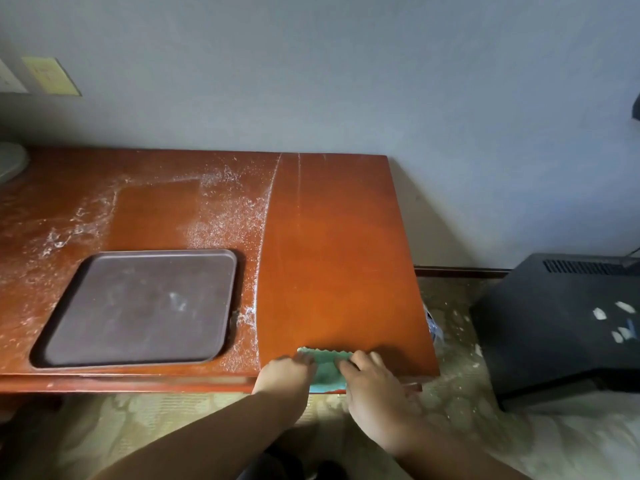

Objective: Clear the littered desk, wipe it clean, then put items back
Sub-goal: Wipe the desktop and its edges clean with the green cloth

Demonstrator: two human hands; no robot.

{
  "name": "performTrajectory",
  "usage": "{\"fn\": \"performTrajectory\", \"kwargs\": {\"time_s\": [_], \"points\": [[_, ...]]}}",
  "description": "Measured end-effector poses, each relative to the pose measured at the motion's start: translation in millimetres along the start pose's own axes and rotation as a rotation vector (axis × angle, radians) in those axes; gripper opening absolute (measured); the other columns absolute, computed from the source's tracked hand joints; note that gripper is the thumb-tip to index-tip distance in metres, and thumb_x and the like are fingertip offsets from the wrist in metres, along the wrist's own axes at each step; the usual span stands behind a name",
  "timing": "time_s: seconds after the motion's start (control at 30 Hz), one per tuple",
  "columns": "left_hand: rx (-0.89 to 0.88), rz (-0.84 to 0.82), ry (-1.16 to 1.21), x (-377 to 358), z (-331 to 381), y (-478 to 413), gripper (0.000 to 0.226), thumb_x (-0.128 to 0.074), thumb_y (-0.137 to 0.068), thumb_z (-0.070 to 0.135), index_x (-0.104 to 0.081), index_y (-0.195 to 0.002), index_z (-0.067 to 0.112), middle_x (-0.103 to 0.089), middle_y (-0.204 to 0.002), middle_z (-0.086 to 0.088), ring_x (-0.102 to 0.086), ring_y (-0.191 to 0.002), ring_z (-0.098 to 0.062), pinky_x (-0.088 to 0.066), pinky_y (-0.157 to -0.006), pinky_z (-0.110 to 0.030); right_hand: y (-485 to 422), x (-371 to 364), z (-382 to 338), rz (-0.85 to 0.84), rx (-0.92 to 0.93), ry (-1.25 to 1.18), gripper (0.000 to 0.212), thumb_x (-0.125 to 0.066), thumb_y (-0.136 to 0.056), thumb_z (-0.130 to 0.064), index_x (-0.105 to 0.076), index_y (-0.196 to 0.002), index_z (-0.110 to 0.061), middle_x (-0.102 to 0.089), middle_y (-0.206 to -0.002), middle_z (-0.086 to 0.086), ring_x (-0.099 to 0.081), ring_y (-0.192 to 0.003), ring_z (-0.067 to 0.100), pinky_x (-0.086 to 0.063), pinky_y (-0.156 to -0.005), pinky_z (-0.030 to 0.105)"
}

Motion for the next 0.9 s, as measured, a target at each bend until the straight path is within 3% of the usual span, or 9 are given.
{"fn": "performTrajectory", "kwargs": {"time_s": [0.07,0.17,0.33,0.63,0.8,0.9], "points": [[0.015,-0.006,0.009,1,-3,-2,0.033,-0.04,-0.09,0.0,-0.053,-0.116,0.016,-0.058,-0.114,-0.004,-0.06,-0.098,-0.025,-0.049,-0.08,-0.034,-4,2,1,-0.055,0.036,0.009,0.04,-0.06,-0.082,-0.008,-0.054,-0.12,-0.018,-0.049,-0.109,0.001,-0.046,-0.106,0.023,-0.049,-0.079,0.034],[0.034,-0.02,0.042,2,-12,-5,0.033,-0.041,-0.088,-0.001,-0.054,-0.114,0.014,-0.059,-0.11,-0.005,-0.06,-0.097,-0.025,-0.05,-0.08,-0.035,-17,5,-3,-0.05,0.045,-0.035,0.029,-0.045,-0.09,-0.007,-0.05,-0.117,-0.017,-0.041,-0.106,0.002,-0.042,-0.108,0.023,-0.043,-0.079,0.032],[0.105,-0.027,0.062,11,-38,-23,0.028,-0.039,-0.09,0.003,-0.05,-0.114,0.012,-0.06,-0.098,-0.008,-0.061,-0.089,-0.027,-0.05,-0.075,-0.035,-57,8,-10,-0.03,0.056,-0.134,0.03,-0.043,-0.093,-0.008,-0.055,-0.118,-0.021,-0.042,-0.106,0.0,-0.042,-0.105,0.02,-0.044,-0.079,0.029],[0.117,-0.03,0.016,63,-88,-127,0.033,-0.044,-0.09,0.004,-0.051,-0.121,0.009,-0.062,-0.109,-0.01,-0.061,-0.098,-0.032,-0.042,-0.069,-0.033,-181,39,-4,-0.004,0.009,-0.128,0.033,-0.039,-0.091,-0.006,-0.059,-0.113,-0.02,-0.043,-0.104,0.001,-0.042,-0.104,0.022,-0.043,-0.078,0.032],[0.114,0.005,-0.009,119,-126,-218,0.034,-0.044,-0.091,-0.003,-0.052,-0.122,0.007,-0.061,-0.111,-0.011,-0.06,-0.1,-0.031,-0.041,-0.069,-0.031,-287,64,12,0.071,-0.014,-0.112,0.041,-0.04,-0.095,-0.01,-0.053,-0.13,-0.025,-0.045,-0.113,0.002,-0.041,-0.11,0.021,-0.042,-0.086,0.031],[0.094,0.013,0.049,152,-156,-290,0.033,-0.045,-0.093,0.003,-0.052,-0.124,0.009,-0.059,-0.117,-0.011,-0.058,-0.104,-0.029,-0.04,-0.072,-0.031,-364,81,25,0.147,-0.045,-0.107,0.043,-0.041,-0.096,-0.009,-0.051,-0.134,-0.025,-0.047,-0.115,0.004,-0.042,-0.11,0.023,-0.04,-0.088,0.031]]}}
Point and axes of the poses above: each hand's wrist, its own y-axis away from the middle knuckle, its own x-axis out of the back of the hand, z = x × y, the point moved 1 cm from there along -y, towards the middle knuckle
